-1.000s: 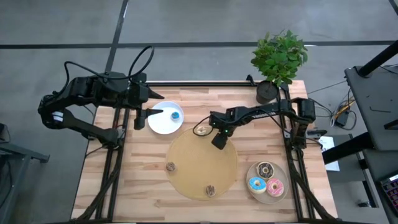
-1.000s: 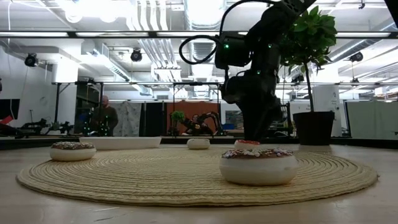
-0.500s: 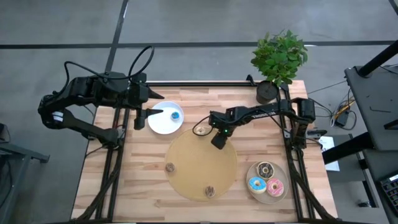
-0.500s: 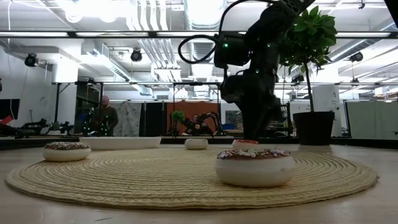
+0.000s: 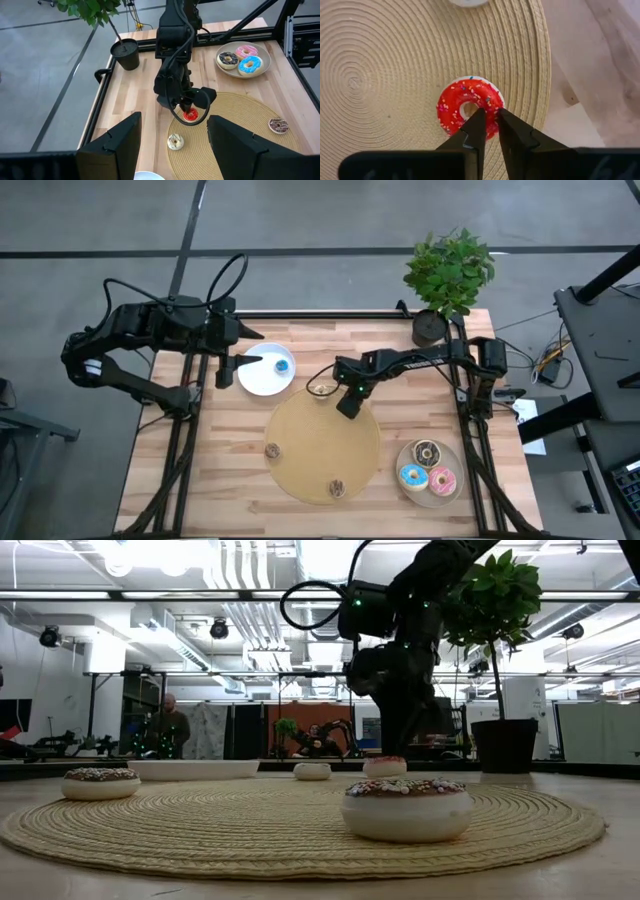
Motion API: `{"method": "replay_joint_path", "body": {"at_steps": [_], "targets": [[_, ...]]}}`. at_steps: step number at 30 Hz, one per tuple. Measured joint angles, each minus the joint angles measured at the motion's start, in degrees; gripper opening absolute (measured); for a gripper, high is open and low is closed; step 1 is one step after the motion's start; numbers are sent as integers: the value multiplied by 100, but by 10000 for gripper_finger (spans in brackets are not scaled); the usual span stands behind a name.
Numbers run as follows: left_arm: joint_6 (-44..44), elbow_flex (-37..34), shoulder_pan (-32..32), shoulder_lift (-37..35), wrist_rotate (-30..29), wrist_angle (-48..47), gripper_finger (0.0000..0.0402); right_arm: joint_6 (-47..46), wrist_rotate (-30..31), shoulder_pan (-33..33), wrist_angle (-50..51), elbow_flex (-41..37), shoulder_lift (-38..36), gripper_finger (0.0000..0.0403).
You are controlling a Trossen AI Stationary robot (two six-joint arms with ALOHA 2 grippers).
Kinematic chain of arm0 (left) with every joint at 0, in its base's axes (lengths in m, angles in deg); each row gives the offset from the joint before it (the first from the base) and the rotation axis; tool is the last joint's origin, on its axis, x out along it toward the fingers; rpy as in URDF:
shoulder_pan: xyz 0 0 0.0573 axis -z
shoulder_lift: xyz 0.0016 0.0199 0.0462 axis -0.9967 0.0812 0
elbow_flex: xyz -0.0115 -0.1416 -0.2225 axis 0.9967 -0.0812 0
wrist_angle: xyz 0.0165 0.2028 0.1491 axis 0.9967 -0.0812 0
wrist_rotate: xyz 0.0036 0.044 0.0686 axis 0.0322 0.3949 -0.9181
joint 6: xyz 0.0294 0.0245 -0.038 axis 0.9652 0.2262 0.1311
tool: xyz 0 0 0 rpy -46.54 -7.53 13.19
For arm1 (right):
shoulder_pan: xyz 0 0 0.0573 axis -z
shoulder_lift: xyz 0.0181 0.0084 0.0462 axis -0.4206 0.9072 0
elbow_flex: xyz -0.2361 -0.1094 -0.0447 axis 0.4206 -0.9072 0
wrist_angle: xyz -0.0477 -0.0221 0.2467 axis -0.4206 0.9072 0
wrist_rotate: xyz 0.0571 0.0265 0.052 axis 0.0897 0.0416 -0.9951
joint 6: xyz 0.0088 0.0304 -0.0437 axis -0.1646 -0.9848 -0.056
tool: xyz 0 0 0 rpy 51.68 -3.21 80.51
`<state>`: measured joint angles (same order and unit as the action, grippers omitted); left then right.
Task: Pick & Place donuts
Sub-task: Put the small red donut into the white plate
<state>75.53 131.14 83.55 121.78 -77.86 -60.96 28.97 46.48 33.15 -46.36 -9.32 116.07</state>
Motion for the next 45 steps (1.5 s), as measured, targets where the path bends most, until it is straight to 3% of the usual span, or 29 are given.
{"method": "replay_joint_path", "body": {"at_steps": [12,19,45], "targets": [[1,0,0,0,0,0,199,17,8,-10,405,321,-4,160],[0,0,-1,0,0,0,199,1,12,-15,586,436,-7,206],[46,0,-1,0,-46,2,199,-244,448,-267,696,384,59,211]]}}
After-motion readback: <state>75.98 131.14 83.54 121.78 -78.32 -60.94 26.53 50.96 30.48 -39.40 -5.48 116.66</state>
